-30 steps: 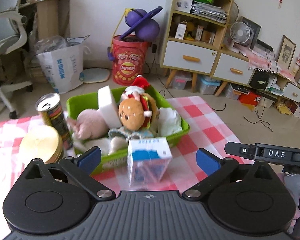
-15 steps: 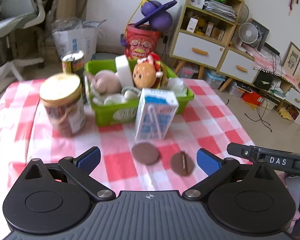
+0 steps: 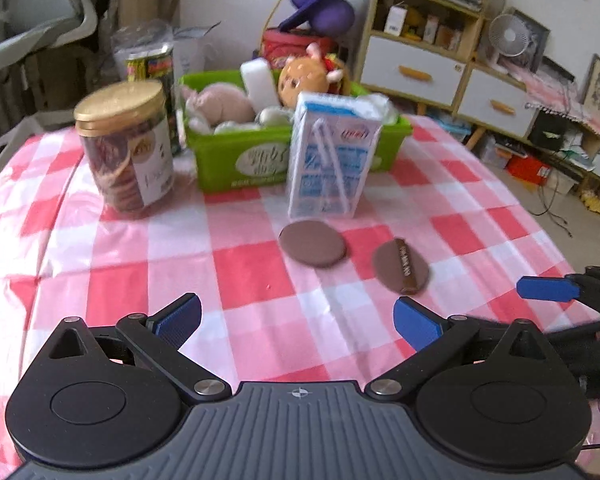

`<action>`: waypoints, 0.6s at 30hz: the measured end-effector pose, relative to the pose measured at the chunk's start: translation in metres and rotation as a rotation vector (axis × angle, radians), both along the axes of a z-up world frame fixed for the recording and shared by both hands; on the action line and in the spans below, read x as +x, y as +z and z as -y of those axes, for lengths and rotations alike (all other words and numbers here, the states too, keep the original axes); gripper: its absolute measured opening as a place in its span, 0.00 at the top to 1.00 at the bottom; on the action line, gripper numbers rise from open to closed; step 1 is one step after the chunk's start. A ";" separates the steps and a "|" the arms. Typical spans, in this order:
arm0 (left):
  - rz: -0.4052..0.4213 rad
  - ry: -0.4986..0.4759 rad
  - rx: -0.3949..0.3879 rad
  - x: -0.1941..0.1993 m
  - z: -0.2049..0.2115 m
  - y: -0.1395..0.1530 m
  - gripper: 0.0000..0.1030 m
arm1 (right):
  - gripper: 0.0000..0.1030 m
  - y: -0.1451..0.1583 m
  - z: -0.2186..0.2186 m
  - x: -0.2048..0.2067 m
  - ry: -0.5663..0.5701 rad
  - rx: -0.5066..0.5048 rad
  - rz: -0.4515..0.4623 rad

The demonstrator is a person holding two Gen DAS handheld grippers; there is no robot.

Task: Organize soft objects
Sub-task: 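Move both tools back over the table toward the two brown discs, then grasp the plain brown disc with the left tool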

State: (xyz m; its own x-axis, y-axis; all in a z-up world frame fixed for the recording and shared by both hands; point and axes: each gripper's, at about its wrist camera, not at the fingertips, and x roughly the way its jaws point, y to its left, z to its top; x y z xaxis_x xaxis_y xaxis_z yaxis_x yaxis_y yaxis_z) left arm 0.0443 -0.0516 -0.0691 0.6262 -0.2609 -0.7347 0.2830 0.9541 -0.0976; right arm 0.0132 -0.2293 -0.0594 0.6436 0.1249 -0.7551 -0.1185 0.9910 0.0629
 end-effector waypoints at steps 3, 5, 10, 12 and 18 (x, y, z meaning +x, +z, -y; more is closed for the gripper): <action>-0.012 0.020 -0.007 0.003 -0.002 -0.008 0.05 | 0.44 -0.009 -0.009 -0.002 0.053 -0.028 -0.015; -0.015 0.028 -0.001 0.006 -0.001 -0.014 0.05 | 0.44 -0.016 -0.014 -0.002 0.076 -0.052 -0.026; -0.045 0.035 0.014 0.015 0.000 -0.030 0.05 | 0.35 -0.028 -0.023 -0.003 0.105 -0.094 -0.014; -0.056 0.041 0.014 0.019 0.001 -0.035 0.05 | 0.30 -0.030 -0.023 -0.001 0.099 -0.093 -0.005; -0.005 0.031 0.079 0.024 0.012 -0.045 0.05 | 0.20 -0.038 -0.013 0.011 0.048 -0.020 -0.005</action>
State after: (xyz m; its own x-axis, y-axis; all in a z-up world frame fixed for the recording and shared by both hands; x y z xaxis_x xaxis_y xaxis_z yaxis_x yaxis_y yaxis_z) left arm 0.0686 -0.0635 -0.1143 0.6296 -0.1826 -0.7552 0.2529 0.9672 -0.0231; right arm 0.0240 -0.2164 -0.0974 0.6335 0.1404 -0.7609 -0.1654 0.9852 0.0442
